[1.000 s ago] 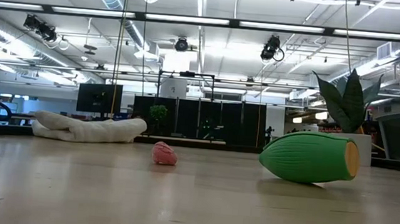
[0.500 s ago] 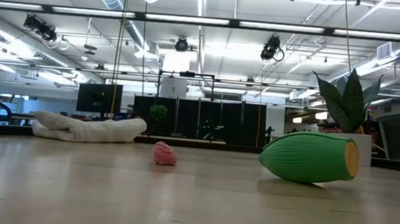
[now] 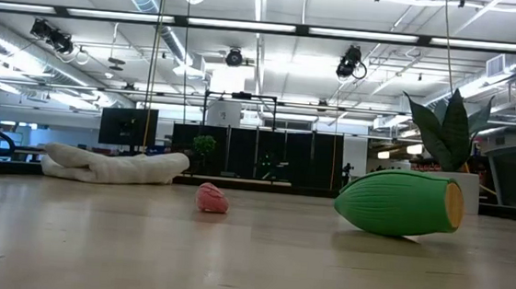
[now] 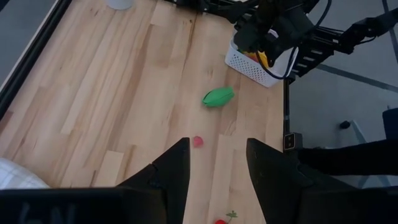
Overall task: Pick and placing Produce into tupperware
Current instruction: Put the yellow pineapple into the white basket, then put the green corn into the white basket
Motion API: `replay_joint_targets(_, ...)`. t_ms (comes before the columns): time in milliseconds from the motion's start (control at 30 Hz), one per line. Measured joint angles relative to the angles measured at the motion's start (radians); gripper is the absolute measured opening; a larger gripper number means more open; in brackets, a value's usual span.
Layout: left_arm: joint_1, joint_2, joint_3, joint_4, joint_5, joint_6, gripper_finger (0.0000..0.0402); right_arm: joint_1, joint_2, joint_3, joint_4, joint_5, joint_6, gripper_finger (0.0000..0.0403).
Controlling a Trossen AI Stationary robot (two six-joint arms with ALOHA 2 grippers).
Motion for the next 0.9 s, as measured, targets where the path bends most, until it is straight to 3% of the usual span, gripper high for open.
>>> replay_joint_targets(300,0.000,0.000,0.000,0.000,0.001,0.000,0.0162,-0.016,-0.002,0.004,0.002,-0.024,0.007,0.0266)
replay_joint_targets(633,0.000,0.000,0.000,0.000,0.001,-0.001,0.0162,-0.016,-0.044,0.091,-0.023,-0.116,0.036,0.0258)
replay_joint_targets(767,0.000,0.000,0.000,0.000,0.001,-0.001,0.0162,-0.036,-0.109,0.151,-0.044,-0.044,0.051,0.0249)
replay_joint_targets(900,0.000,0.000,0.000,0.000,0.000,0.000,0.0162,-0.083,-0.194,0.207,-0.043,0.133,0.055,0.0245)
